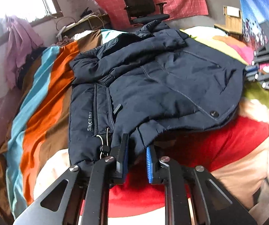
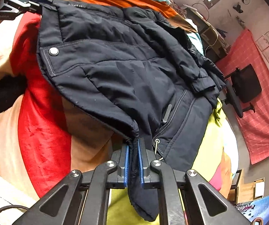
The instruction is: Fold large clothes
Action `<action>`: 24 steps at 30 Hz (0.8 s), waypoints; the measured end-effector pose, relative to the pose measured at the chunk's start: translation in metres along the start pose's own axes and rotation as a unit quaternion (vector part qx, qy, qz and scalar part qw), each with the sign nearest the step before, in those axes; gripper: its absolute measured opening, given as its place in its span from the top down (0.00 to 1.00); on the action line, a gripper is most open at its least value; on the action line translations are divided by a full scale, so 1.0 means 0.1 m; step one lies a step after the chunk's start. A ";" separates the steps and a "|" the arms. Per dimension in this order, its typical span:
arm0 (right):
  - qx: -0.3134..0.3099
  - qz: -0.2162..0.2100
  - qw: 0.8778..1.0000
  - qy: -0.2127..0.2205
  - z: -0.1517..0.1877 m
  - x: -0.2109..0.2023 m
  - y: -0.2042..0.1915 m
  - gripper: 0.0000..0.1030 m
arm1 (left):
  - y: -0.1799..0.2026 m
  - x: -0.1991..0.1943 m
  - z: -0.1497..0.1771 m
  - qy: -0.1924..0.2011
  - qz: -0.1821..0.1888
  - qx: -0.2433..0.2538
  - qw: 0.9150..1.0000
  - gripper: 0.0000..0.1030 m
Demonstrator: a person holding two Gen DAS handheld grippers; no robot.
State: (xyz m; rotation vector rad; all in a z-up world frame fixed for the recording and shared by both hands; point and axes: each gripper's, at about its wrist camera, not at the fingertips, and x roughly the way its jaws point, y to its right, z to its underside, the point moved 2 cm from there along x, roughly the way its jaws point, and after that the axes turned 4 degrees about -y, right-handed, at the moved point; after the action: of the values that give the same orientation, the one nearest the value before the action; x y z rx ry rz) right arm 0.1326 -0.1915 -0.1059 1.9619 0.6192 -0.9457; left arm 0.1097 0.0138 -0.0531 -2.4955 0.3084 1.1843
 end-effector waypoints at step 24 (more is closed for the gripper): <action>0.207 0.029 0.970 0.121 -1.10 -0.22 1.92 0.95 | -1.16 0.16 -2.07 0.098 -0.065 -0.075 0.990 0.96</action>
State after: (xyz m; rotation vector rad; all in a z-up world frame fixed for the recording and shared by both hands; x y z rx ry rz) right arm 0.2977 -0.1983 0.0425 2.4808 0.5227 -0.8552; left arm 0.3044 0.0338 0.0815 -2.7210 0.1075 0.9459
